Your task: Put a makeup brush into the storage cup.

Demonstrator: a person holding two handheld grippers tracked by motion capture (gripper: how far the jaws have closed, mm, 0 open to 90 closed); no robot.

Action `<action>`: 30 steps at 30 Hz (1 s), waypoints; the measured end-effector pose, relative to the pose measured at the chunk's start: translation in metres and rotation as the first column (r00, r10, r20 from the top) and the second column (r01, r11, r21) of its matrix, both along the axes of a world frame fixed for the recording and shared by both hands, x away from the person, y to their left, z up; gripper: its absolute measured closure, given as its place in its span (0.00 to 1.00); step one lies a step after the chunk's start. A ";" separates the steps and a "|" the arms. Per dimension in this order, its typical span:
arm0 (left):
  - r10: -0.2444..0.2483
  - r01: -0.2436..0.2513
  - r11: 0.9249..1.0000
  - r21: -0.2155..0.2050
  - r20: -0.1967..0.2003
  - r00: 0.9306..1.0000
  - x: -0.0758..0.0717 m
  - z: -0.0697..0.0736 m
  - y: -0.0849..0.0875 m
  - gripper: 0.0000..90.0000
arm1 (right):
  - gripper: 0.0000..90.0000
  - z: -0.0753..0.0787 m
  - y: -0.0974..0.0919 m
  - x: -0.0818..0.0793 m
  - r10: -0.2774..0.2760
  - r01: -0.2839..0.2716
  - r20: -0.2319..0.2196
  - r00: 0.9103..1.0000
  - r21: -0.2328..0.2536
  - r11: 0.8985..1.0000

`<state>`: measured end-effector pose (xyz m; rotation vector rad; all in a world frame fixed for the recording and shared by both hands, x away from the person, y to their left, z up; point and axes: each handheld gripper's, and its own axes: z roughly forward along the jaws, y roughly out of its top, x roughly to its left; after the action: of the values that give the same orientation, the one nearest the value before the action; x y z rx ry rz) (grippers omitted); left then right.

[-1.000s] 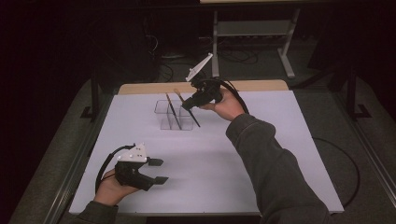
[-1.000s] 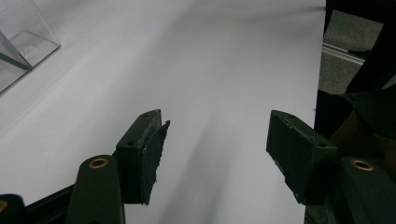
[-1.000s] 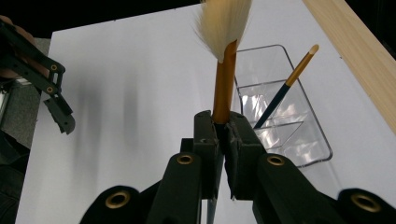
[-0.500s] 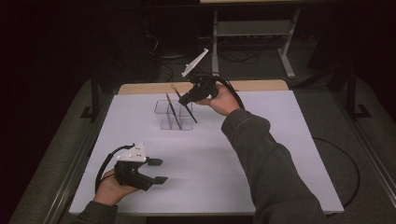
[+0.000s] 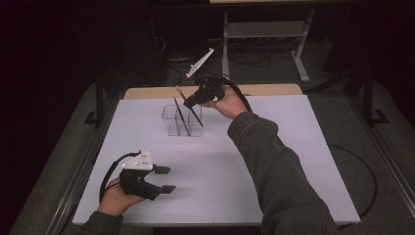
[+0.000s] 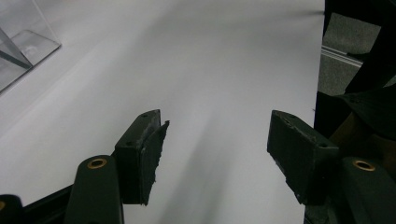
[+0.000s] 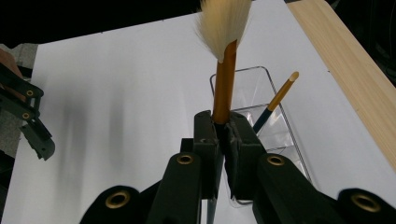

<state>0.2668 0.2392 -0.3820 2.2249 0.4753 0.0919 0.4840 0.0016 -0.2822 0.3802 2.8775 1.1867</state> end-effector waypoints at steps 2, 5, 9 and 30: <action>0.003 -0.003 1.000 0.003 -0.006 1.000 0.000 -0.001 0.000 0.39 | 0.92 -0.001 0.001 0.001 -0.001 0.001 -0.007 1.000 -0.004 1.000; 0.002 -0.002 1.000 0.006 -0.005 1.000 0.001 -0.001 0.001 0.39 | 0.92 -0.001 0.003 0.002 0.002 -0.002 -0.006 1.000 -0.005 1.000; 0.003 -0.003 1.000 -0.001 0.000 1.000 0.001 0.000 0.002 0.39 | 0.92 -0.001 0.006 0.004 0.004 -0.004 0.004 1.000 -0.010 1.000; 0.003 -0.003 1.000 -0.009 -0.005 1.000 0.001 -0.001 0.003 0.37 | 0.92 0.010 0.015 0.018 -0.029 0.029 0.021 0.999 -0.004 1.000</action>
<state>0.2676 0.2418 -0.3834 2.2161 0.4810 0.0863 0.5015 0.0169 -0.2723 0.4050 2.8465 1.1722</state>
